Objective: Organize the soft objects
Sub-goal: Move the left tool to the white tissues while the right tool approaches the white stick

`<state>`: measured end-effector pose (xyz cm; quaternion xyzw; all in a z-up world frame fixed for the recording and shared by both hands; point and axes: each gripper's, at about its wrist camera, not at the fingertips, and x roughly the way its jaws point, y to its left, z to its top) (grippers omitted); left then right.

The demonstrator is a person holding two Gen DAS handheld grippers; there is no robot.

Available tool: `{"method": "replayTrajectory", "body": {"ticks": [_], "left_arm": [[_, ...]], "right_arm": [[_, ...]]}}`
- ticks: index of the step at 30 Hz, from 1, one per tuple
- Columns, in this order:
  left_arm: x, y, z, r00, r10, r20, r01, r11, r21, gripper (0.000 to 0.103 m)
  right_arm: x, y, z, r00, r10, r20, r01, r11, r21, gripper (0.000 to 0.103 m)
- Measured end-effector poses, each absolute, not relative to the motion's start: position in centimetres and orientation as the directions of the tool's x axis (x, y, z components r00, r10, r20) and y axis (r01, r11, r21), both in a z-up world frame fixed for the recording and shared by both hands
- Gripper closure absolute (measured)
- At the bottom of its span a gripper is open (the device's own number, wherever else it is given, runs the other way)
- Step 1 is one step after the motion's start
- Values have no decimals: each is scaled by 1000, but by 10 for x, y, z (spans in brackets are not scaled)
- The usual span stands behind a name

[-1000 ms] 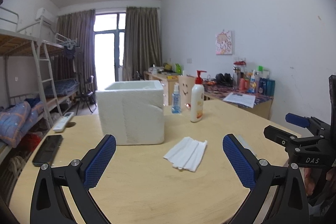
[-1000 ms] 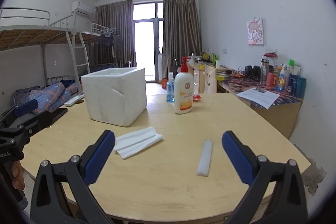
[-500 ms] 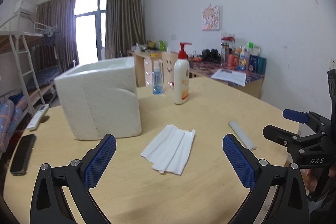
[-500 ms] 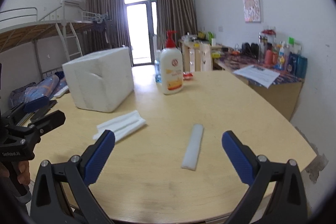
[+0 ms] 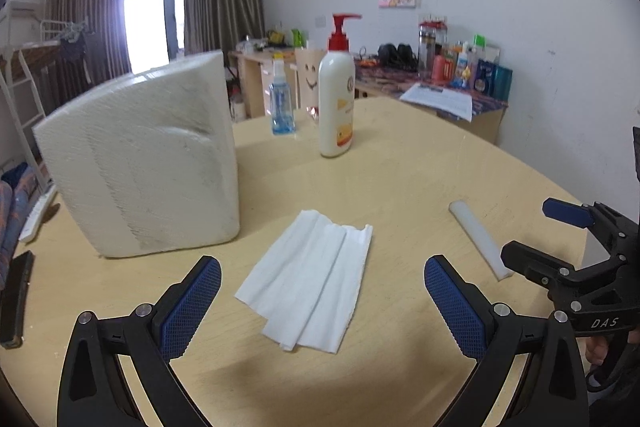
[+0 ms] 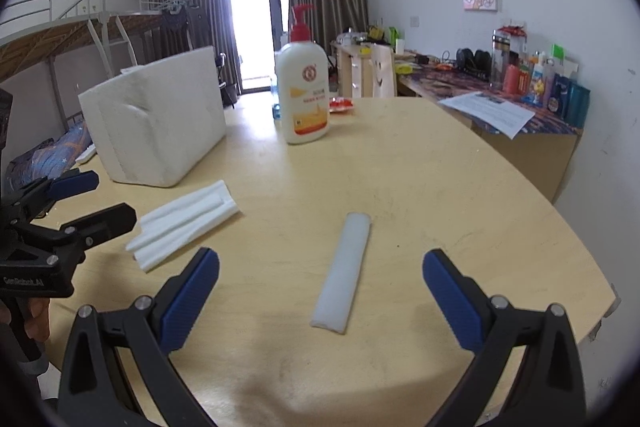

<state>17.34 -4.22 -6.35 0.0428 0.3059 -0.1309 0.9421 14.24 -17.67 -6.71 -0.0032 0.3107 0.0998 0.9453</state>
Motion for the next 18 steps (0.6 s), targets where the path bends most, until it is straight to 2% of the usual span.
{"method": "replayTrajectory", "body": {"ticks": [10, 18], "left_arm": [[209, -43, -84, 687, -212, -695, 270, 963, -28, 14], [227, -43, -97, 652, -183, -736, 251, 968, -18, 24]], "right_arm": [[159, -177, -78, 745, 195, -638, -199, 978, 67, 0], [167, -177, -81, 730, 188, -657, -195, 979, 64, 0]]}}
